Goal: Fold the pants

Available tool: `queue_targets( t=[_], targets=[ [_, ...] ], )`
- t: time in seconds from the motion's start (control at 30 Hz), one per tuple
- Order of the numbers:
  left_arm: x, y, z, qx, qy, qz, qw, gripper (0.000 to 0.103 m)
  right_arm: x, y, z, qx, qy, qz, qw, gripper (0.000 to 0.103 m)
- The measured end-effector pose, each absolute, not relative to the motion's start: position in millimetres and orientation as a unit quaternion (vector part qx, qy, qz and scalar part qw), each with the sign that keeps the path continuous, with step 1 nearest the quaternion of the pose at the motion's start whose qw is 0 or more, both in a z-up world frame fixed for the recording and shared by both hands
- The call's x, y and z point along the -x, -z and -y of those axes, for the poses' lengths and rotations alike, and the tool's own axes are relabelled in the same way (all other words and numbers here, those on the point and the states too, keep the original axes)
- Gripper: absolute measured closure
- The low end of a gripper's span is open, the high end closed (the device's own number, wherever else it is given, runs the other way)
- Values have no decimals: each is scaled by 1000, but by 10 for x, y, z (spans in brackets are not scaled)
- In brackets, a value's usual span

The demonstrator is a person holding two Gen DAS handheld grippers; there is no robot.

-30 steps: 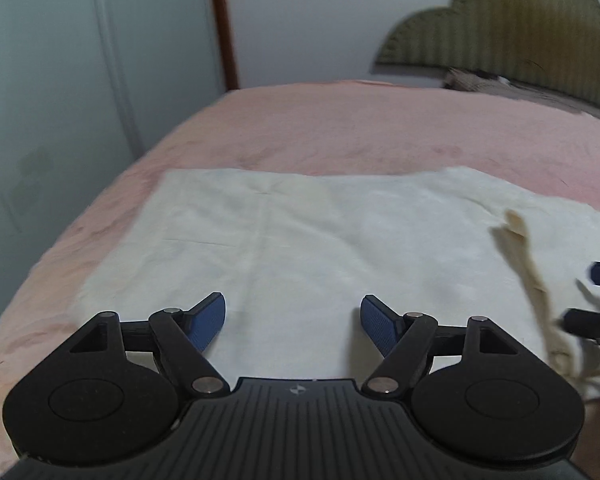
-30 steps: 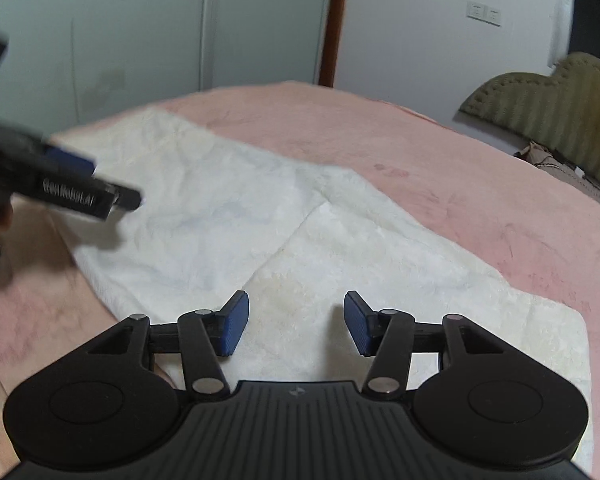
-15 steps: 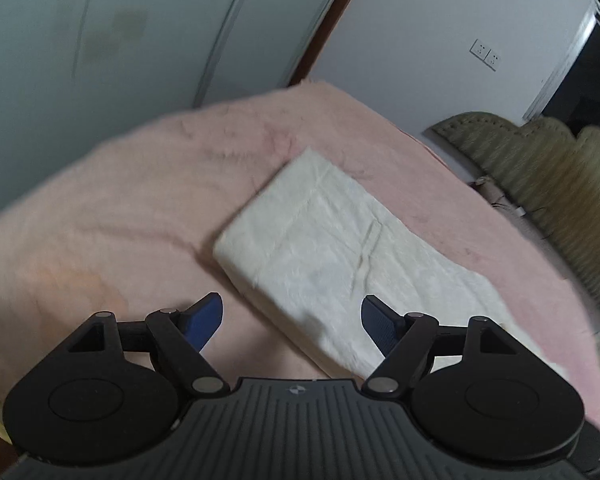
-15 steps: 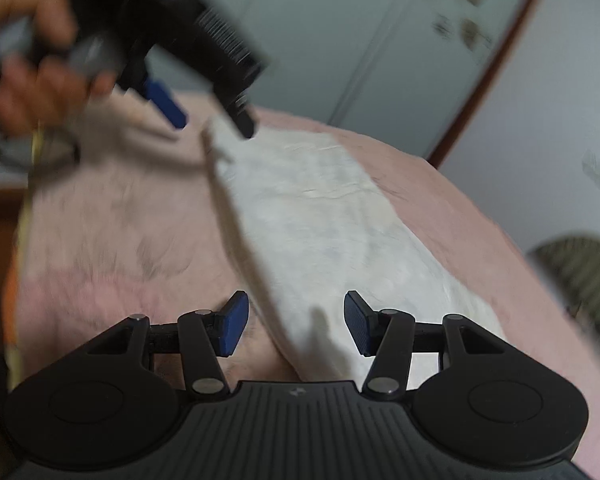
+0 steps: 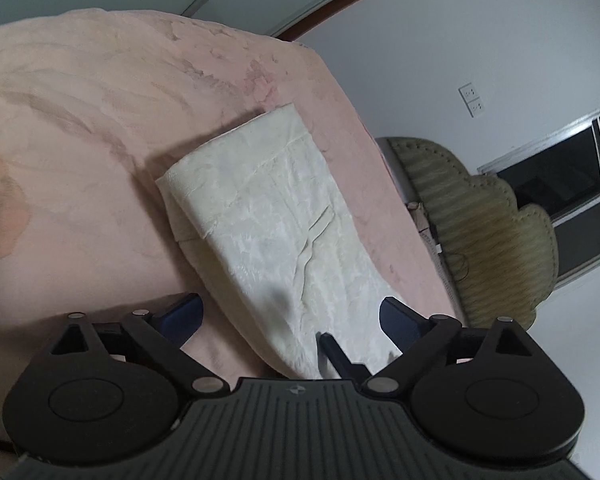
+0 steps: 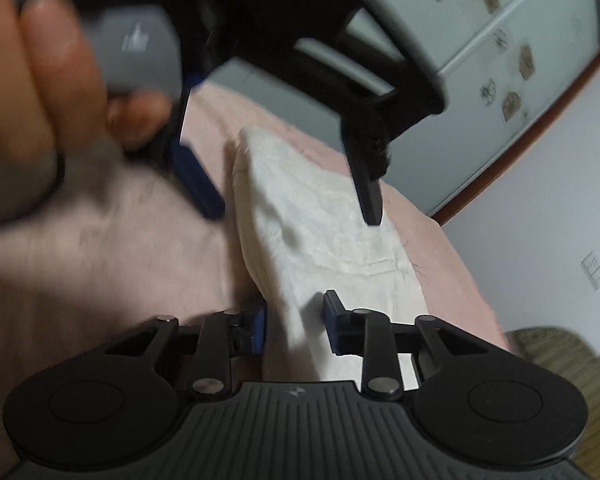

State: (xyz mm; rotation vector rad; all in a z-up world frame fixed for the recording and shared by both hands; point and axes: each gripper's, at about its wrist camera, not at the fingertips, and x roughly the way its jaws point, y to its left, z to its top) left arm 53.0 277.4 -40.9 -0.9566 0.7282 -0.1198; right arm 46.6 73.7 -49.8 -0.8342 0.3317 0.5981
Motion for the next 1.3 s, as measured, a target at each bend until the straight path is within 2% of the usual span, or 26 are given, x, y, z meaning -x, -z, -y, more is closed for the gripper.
queue_targets(
  t=[0.27, 0.37, 0.43, 0.5, 0.57, 0.6, 0.67, 0.7, 0.73, 0.77, 0.87, 1.0, 1.07, 1.17, 1.2, 1.23, 1.3],
  targets=[
    [-935, 434, -2717, 451, 29, -318, 833, 7, -869, 22, -269, 182, -314, -214, 907, 83],
    [-1061, 416, -2680, 436, 24, -318, 842, 8, -940, -58, -53, 115, -367, -243, 890, 83],
    [-1112, 412, -2675, 432, 17, -321, 843, 9, -920, -180, 149, 57, -418, -232, 877, 83],
    [-1145, 390, -2651, 417, 5, -324, 849, 19, -990, -263, 240, 45, -399, -233, 886, 83],
    [-1183, 367, -2606, 392, -11, -333, 858, 40, -1096, -226, 224, 80, -352, -249, 899, 83],
    [-1189, 358, -2588, 382, -20, -334, 861, 44, -1186, -154, 193, 102, -329, -269, 899, 83],
    [-1192, 351, -2566, 368, -33, -334, 867, 62, -1353, 60, 147, 118, -306, -322, 888, 83],
    [-1189, 357, -2563, 360, -41, -336, 869, 66, -1429, 180, 135, 117, -304, -349, 878, 83],
    [-1188, 357, -2563, 355, -48, -338, 870, 80, -1463, 254, 134, 112, -307, -356, 875, 83],
    [-1180, 356, -2568, 351, -50, -336, 872, 85, -1465, 251, 128, 108, -309, -352, 877, 83],
    [-1088, 275, -2509, 321, -53, -321, 889, 89, -1602, 133, 135, 111, -313, -346, 877, 81],
    [-919, -110, -2092, 213, -46, -271, 938, 91, -1480, -102, 229, 122, -304, -279, 903, 81],
    [-819, -299, -1917, 192, -21, -248, 949, 91, -1440, -217, 300, 119, -305, -252, 911, 80],
    [-690, -538, -1638, 167, 18, -224, 960, 91, -1405, -403, 447, 114, -313, -230, 915, 61],
    [-645, -591, -1536, 157, 29, -218, 963, 91, -1378, -453, 506, 114, -316, -223, 915, 51],
    [-599, -635, -1424, 146, 40, -214, 965, 91, -1345, -496, 567, 113, -320, -216, 915, 46],
    [-517, -707, -1181, 126, 62, -205, 969, 91, -1273, -580, 730, 111, -333, -201, 915, 46]
  ],
)
